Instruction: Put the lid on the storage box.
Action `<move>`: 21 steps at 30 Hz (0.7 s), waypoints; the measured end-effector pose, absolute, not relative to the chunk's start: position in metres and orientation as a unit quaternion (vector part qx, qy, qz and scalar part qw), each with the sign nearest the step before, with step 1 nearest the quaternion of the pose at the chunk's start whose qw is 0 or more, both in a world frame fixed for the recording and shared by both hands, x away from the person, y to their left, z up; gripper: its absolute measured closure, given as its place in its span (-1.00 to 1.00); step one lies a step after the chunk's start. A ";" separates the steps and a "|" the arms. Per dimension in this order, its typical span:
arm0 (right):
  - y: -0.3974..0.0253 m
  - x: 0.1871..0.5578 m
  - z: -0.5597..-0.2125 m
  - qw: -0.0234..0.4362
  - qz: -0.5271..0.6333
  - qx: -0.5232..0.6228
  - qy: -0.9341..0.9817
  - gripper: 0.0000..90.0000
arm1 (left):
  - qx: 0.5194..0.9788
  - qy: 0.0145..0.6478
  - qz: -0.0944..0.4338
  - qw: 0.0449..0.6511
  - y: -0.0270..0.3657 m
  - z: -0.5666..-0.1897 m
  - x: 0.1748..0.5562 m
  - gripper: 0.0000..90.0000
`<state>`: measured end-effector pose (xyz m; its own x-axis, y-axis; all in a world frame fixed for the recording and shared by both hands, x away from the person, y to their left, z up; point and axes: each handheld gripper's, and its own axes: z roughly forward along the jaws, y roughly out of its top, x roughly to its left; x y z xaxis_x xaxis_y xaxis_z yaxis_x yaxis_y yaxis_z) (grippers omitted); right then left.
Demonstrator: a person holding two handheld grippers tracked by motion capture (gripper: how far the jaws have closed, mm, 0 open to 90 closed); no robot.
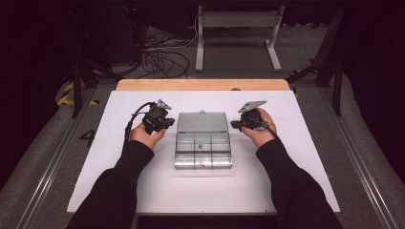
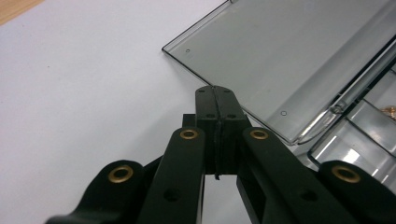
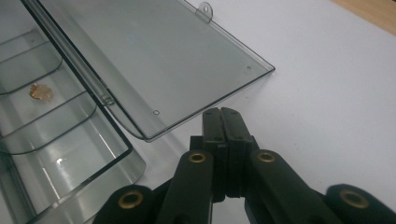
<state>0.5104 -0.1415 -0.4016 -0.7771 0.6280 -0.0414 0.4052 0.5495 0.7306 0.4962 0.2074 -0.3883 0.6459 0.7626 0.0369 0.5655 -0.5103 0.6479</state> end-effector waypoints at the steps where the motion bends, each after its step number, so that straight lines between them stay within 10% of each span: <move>1: -0.141 0.511 -0.402 0.151 0.364 0.299 0.869 1.00 | 0.855 0.389 0.159 0.304 0.207 -0.390 0.497 0.99; 21: -0.132 0.526 -0.421 0.135 0.342 0.302 0.880 1.00 | 0.860 0.395 0.144 0.289 0.200 -0.409 0.508 0.98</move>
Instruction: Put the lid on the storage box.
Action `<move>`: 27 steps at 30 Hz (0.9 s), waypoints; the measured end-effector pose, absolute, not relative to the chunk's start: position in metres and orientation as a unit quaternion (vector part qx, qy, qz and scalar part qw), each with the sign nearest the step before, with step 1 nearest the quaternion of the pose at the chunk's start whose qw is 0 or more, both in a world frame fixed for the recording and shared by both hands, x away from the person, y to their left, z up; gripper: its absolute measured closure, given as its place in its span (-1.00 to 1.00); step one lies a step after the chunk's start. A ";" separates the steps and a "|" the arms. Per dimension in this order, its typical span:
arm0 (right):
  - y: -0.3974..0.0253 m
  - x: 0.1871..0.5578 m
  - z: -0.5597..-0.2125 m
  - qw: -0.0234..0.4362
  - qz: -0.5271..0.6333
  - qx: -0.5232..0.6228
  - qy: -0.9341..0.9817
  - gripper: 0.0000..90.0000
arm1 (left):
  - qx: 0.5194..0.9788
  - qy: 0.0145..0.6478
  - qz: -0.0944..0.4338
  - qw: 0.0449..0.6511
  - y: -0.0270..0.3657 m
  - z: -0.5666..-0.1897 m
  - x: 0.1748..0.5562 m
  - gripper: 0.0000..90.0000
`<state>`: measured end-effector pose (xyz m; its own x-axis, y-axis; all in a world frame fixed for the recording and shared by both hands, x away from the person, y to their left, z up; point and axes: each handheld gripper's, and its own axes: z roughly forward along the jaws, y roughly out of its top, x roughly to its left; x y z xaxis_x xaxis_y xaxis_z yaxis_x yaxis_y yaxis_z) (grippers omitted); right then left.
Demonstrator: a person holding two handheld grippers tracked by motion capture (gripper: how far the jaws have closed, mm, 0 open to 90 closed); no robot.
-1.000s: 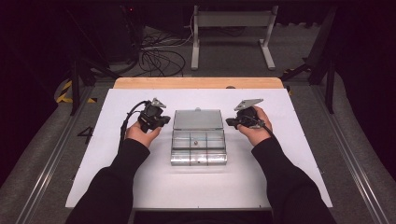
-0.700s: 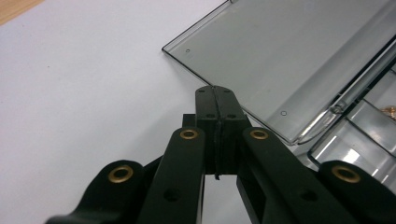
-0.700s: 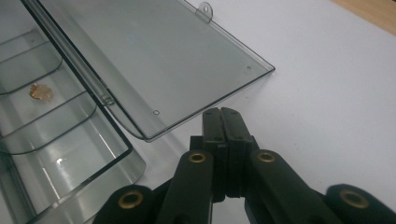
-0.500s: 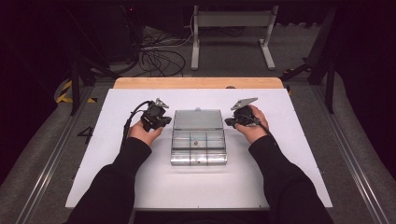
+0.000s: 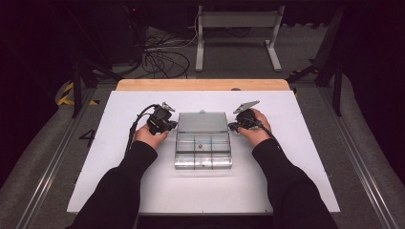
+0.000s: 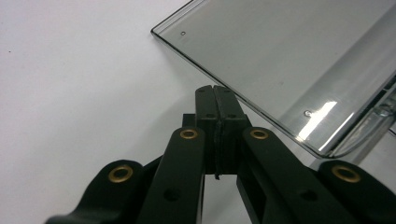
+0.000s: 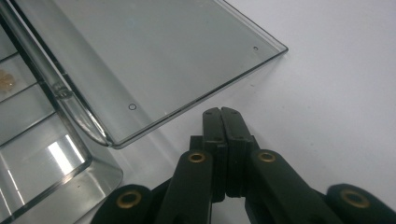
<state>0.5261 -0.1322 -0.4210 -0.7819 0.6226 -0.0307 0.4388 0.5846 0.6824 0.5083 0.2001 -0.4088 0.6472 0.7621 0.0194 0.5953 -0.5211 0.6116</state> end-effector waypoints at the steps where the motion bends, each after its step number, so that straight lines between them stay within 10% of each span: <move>1: -0.132 0.526 -0.422 0.134 0.342 0.303 0.879 1.00 | 0.861 0.394 0.145 0.286 0.200 -0.409 0.509 0.98; 27: -0.124 0.527 -0.425 0.135 0.346 0.300 0.879 1.00 | 0.864 0.397 0.135 0.280 0.195 -0.417 0.511 0.98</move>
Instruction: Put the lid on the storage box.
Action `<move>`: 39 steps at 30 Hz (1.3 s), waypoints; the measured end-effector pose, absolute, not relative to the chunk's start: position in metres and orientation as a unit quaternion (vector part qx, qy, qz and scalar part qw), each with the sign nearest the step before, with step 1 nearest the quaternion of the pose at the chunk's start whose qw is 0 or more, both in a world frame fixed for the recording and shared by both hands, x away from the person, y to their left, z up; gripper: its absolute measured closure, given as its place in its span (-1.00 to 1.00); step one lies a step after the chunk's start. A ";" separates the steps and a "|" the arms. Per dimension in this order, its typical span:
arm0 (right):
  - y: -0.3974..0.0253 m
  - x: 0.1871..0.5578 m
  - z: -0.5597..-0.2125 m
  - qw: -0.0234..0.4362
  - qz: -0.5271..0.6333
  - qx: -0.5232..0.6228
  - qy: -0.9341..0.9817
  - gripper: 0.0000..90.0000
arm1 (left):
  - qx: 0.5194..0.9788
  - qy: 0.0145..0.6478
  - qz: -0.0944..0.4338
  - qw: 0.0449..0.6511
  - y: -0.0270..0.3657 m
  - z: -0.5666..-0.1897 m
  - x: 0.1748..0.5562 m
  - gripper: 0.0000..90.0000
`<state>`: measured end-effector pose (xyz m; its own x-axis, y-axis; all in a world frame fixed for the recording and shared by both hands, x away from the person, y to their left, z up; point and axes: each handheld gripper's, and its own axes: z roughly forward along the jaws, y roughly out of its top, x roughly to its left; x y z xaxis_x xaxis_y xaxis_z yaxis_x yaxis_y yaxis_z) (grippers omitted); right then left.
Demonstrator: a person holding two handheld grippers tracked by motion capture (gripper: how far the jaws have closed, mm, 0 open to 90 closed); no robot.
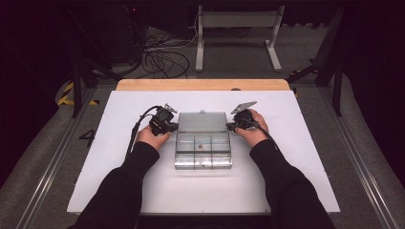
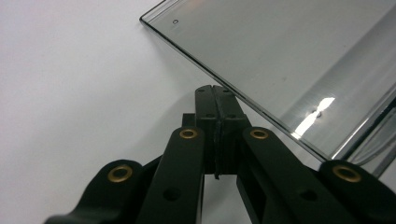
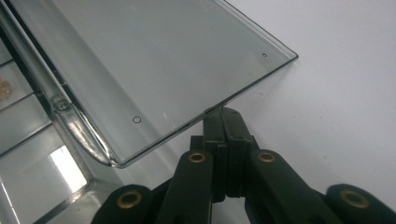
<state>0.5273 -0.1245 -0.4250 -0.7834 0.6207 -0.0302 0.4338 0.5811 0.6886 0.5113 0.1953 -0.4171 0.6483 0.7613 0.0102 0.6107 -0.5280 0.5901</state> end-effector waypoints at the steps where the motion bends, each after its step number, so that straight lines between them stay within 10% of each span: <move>1: -0.124 0.527 -0.425 0.135 0.346 0.300 0.879 1.00 | 0.864 0.397 0.134 0.279 0.195 -0.417 0.511 0.98; 39: -0.116 0.529 -0.426 0.144 0.351 0.302 0.874 1.00 | 0.849 0.409 0.143 0.302 0.190 -0.420 0.515 0.98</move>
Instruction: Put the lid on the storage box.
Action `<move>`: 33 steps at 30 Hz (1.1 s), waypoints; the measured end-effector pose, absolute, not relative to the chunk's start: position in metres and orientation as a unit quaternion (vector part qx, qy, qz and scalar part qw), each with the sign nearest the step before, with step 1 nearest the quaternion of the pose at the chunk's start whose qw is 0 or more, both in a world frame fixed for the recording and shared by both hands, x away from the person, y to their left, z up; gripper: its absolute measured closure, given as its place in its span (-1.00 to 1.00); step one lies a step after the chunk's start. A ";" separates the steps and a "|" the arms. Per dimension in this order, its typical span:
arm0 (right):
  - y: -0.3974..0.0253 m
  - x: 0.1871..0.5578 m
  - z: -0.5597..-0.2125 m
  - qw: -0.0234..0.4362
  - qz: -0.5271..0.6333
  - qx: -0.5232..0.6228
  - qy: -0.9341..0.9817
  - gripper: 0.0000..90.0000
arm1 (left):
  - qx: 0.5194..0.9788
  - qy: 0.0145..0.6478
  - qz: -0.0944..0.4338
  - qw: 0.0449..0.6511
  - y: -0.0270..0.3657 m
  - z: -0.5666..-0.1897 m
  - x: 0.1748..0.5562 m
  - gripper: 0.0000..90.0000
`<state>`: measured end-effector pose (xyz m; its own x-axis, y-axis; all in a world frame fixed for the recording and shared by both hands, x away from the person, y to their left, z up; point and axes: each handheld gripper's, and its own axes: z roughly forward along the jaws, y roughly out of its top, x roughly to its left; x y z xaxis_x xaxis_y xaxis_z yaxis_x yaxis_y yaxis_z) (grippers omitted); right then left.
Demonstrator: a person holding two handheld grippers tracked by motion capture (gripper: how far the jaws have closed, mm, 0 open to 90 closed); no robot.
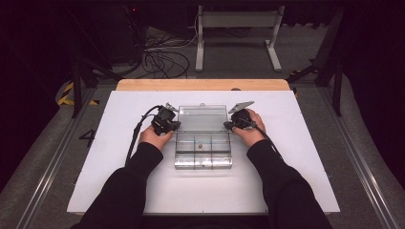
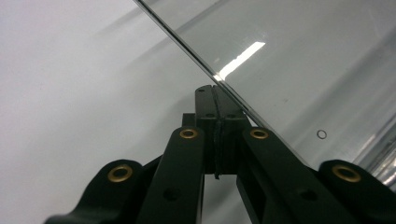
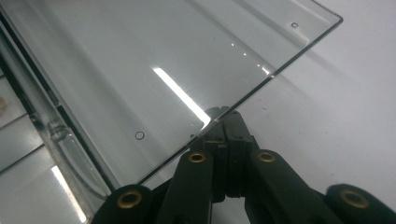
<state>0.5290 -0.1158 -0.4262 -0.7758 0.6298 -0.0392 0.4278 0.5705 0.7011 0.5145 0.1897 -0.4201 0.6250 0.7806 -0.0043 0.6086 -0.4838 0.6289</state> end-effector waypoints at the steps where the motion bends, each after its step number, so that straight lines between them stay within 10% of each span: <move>1: -0.116 0.529 -0.426 0.145 0.350 0.301 0.875 1.00 | 0.849 0.409 0.144 0.303 0.190 -0.420 0.514 0.98; 33: -0.118 0.526 -0.414 0.166 0.376 0.301 0.861 1.00 | 0.839 0.400 0.163 0.330 0.193 -0.407 0.508 0.99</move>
<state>0.5255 -0.1178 -0.4143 -0.7636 0.6430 -0.0597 0.3934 0.5365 0.7466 0.5079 0.1926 -0.4071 0.6271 0.7789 0.0107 0.5631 -0.4628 0.6846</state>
